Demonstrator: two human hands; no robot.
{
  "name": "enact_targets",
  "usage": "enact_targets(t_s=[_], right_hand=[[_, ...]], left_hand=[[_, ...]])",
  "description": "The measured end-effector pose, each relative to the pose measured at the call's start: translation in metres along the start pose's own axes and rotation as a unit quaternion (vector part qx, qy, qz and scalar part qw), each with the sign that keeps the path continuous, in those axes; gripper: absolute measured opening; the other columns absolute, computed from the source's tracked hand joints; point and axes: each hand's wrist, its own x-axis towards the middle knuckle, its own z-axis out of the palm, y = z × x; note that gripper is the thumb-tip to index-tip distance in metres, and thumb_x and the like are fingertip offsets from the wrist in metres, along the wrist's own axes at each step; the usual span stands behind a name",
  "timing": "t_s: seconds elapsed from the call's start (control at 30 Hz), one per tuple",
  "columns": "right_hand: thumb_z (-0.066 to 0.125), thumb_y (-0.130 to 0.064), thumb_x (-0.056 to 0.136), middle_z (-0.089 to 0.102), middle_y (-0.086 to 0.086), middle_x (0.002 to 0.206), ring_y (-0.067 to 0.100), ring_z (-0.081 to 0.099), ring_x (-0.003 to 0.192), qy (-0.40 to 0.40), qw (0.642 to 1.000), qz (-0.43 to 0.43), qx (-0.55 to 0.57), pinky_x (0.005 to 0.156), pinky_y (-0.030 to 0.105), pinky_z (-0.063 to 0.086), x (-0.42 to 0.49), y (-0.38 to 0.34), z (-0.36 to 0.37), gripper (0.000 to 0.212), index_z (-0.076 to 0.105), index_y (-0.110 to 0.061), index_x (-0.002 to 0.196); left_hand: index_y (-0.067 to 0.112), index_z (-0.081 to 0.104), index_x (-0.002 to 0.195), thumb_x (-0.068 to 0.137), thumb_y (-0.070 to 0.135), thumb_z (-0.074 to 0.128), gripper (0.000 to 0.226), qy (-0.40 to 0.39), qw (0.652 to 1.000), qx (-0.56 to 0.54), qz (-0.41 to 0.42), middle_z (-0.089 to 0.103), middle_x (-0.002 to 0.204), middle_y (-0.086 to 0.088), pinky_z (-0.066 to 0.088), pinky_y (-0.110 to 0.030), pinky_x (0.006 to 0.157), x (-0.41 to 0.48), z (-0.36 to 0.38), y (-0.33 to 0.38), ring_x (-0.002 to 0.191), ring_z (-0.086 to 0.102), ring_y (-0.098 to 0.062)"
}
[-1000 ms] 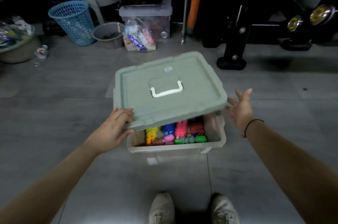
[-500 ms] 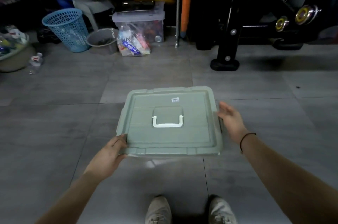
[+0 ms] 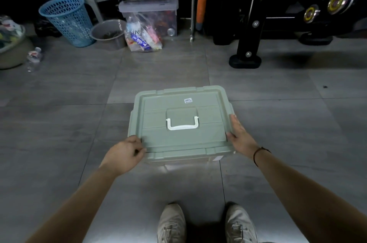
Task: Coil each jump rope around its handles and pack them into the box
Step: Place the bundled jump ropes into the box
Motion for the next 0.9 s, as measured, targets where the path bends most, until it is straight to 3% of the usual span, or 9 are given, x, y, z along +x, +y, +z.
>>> enact_targets(t_s=[0.07,0.2,0.27,0.37,0.5,0.63,0.73,0.83,0.9], right_hand=[[0.039,-0.031,0.099,-0.001,-0.003,0.160,0.019,0.009,0.147,0.024,1.000,0.007,-0.007,0.116,0.032,0.010,0.000,-0.003,-0.002,0.064,0.004,-0.021,0.152],[0.014,-0.052,0.096,-0.006,-0.006,0.158,0.021,0.000,0.147,0.177,0.963,-0.034,-0.200,0.117,0.045,0.005,-0.001,-0.017,-0.007,0.064,0.002,-0.024,0.152],[0.008,-0.054,0.094,-0.013,-0.005,0.157,0.022,-0.008,0.147,0.160,0.953,-0.058,-0.251,0.118,0.045,0.000,0.000,-0.019,0.002,0.067,-0.001,-0.021,0.152],[0.014,-0.057,0.095,-0.024,-0.006,0.156,0.031,-0.010,0.146,0.054,0.958,-0.015,-0.281,0.119,0.050,0.004,0.009,-0.013,0.023,0.071,-0.004,-0.017,0.152],[0.019,-0.057,0.095,-0.026,-0.008,0.155,0.034,-0.006,0.146,0.003,0.956,0.020,-0.292,0.115,0.055,0.006,0.014,-0.017,0.019,0.073,-0.005,-0.018,0.151],[0.053,-0.039,0.092,-0.003,-0.003,0.160,0.027,0.004,0.146,0.057,0.995,-0.042,-0.064,0.117,0.044,0.007,0.021,-0.009,0.004,0.075,0.009,-0.025,0.151],[0.065,-0.027,0.087,0.010,0.007,0.157,0.027,0.018,0.143,0.116,0.977,0.058,0.169,0.115,0.046,0.021,0.020,-0.007,-0.010,0.086,0.007,-0.033,0.150],[0.067,-0.030,0.085,0.036,0.012,0.148,0.033,0.052,0.119,0.064,0.905,0.218,0.360,0.086,0.050,0.050,0.014,-0.001,-0.008,0.094,-0.001,-0.034,0.150],[0.074,-0.035,0.076,0.056,0.015,0.129,0.030,0.067,0.090,0.033,0.863,0.267,0.427,0.063,0.045,0.055,0.010,0.007,-0.005,0.102,0.007,-0.024,0.152]], left_hand=[[0.018,0.068,0.097,0.092,0.030,0.054,0.019,0.092,0.994,-0.044,-0.041,0.060,0.102,0.002,0.051,-0.034,0.072,0.003,0.004,0.006,0.090,0.063,-0.026],[0.011,0.052,0.129,0.092,0.037,0.036,0.047,0.217,0.974,-0.011,-0.060,0.049,0.136,-0.014,0.042,-0.051,0.101,0.022,0.007,0.019,0.126,0.045,-0.036],[0.015,0.027,0.149,0.094,0.050,0.024,0.065,0.153,0.984,0.033,-0.084,0.022,0.157,-0.011,0.018,-0.052,0.115,0.028,0.017,0.030,0.145,0.018,-0.030],[0.029,-0.012,0.150,0.083,0.072,-0.005,0.080,-0.030,0.989,0.089,-0.110,-0.016,0.159,-0.002,-0.007,-0.050,0.117,0.040,0.041,0.037,0.147,-0.009,-0.022],[0.036,-0.014,0.149,0.091,0.068,0.020,0.075,-0.135,0.980,0.070,-0.131,-0.024,0.157,0.002,-0.013,-0.048,0.115,0.051,0.036,0.032,0.147,-0.014,-0.022],[0.041,0.039,0.139,0.085,0.053,0.048,0.056,0.045,0.990,-0.062,-0.114,0.023,0.153,-0.002,0.019,-0.048,0.111,0.049,0.018,0.018,0.137,0.024,-0.030],[0.037,0.039,0.140,0.081,0.024,0.070,0.068,0.147,0.957,-0.147,-0.204,0.024,0.151,-0.015,0.024,-0.049,0.108,0.049,0.013,0.004,0.133,0.028,-0.041],[0.035,0.012,0.150,0.079,0.028,0.076,0.097,0.112,0.849,-0.365,-0.366,0.024,0.152,-0.019,0.032,-0.046,0.105,0.042,0.014,0.007,0.135,0.031,-0.036],[0.035,0.004,0.151,0.080,0.031,0.075,0.100,0.089,0.763,-0.478,-0.425,0.033,0.149,-0.013,0.046,-0.041,0.079,0.033,0.020,0.004,0.121,0.046,-0.035]])
